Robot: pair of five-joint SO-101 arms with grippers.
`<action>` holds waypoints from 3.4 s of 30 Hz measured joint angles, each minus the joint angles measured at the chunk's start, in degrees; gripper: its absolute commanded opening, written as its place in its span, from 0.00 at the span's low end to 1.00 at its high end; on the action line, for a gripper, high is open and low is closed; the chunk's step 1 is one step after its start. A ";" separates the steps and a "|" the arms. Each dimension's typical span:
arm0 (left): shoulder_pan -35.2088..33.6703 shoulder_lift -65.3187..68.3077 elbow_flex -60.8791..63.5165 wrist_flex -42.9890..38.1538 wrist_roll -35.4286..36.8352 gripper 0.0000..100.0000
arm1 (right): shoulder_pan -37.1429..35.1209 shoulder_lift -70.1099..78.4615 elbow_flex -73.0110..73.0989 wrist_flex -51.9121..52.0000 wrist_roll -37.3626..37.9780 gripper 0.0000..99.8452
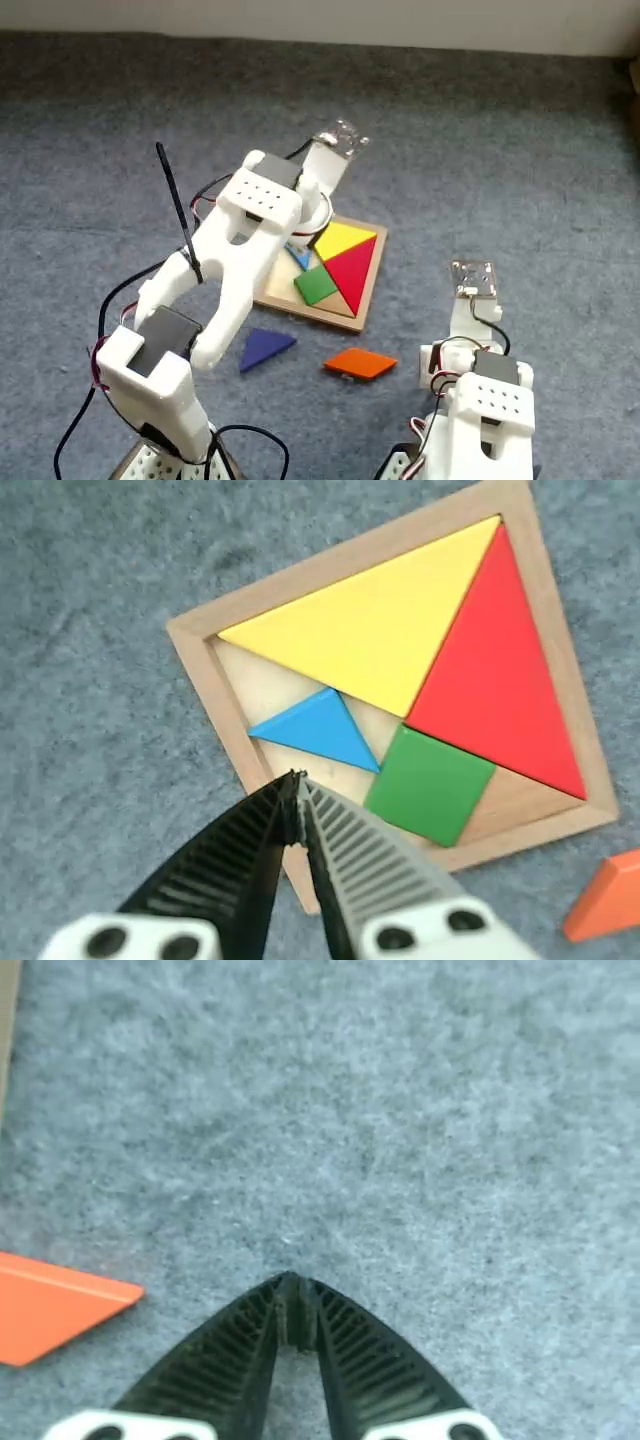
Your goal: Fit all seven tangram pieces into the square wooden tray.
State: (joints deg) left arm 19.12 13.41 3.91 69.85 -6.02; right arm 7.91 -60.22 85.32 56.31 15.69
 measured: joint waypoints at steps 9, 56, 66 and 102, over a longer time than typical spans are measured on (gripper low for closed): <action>-1.76 0.00 8.70 -13.27 -0.88 0.02 | 0.00 0.00 0.00 0.00 0.00 0.00; -3.34 1.93 0.70 1.58 -0.97 0.02 | 0.00 0.00 0.00 0.00 0.00 0.00; -3.78 1.93 10.46 -9.32 -0.97 0.02 | 0.00 0.00 0.00 0.00 0.00 0.00; -0.09 1.85 5.10 0.53 -5.27 0.02 | 0.00 0.00 0.00 0.00 0.00 0.00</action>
State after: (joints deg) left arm 19.03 15.25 9.01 70.37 -11.30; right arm 7.91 -60.22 85.32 56.31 15.69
